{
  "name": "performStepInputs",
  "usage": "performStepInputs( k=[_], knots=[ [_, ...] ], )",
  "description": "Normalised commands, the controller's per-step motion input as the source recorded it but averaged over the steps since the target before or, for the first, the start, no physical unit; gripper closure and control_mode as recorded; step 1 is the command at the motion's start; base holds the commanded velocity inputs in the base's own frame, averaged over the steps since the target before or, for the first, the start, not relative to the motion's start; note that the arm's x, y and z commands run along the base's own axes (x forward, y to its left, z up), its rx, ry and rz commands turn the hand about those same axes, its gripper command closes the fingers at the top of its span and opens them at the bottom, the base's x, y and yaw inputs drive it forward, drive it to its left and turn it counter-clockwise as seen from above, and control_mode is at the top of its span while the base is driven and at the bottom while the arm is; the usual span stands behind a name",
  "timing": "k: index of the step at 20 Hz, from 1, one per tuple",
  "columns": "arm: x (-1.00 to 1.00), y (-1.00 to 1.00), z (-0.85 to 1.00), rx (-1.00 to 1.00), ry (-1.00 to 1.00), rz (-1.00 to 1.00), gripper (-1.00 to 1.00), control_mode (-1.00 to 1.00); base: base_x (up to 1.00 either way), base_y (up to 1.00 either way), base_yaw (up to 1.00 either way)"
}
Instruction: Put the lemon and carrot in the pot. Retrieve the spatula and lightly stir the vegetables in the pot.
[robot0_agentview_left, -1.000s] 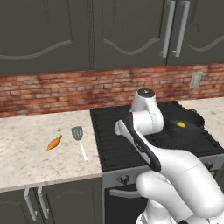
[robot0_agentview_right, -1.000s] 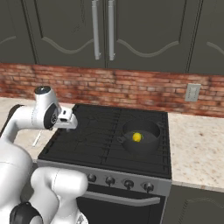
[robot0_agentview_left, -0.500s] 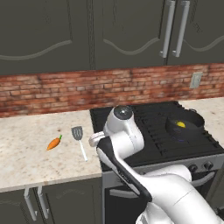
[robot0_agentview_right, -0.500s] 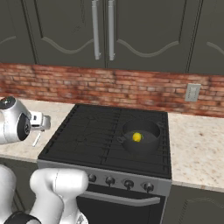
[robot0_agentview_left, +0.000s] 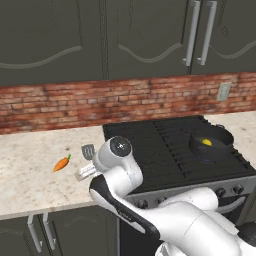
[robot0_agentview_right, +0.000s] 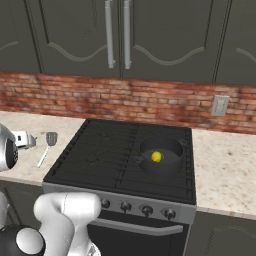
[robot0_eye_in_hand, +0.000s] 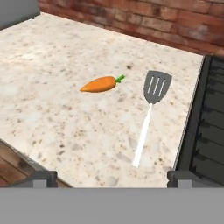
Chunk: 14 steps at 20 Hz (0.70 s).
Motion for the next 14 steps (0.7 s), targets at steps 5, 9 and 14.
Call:
performStepInputs(
  k=[5, 9, 14],
  knots=[
    [0.21, 0.17, 0.00, -0.01, 0.21, 0.00, -1.00, -1.00, 0.00, 0.00, 0.00],
    [0.56, 0.14, 0.00, 0.00, 0.20, -0.10, -1.00, -1.00, 0.00, 0.00, 0.00],
    [0.71, 0.49, 0.00, -0.03, 0.21, -0.28, -1.00, -1.00, 0.00, 0.00, 0.00]
  ],
)
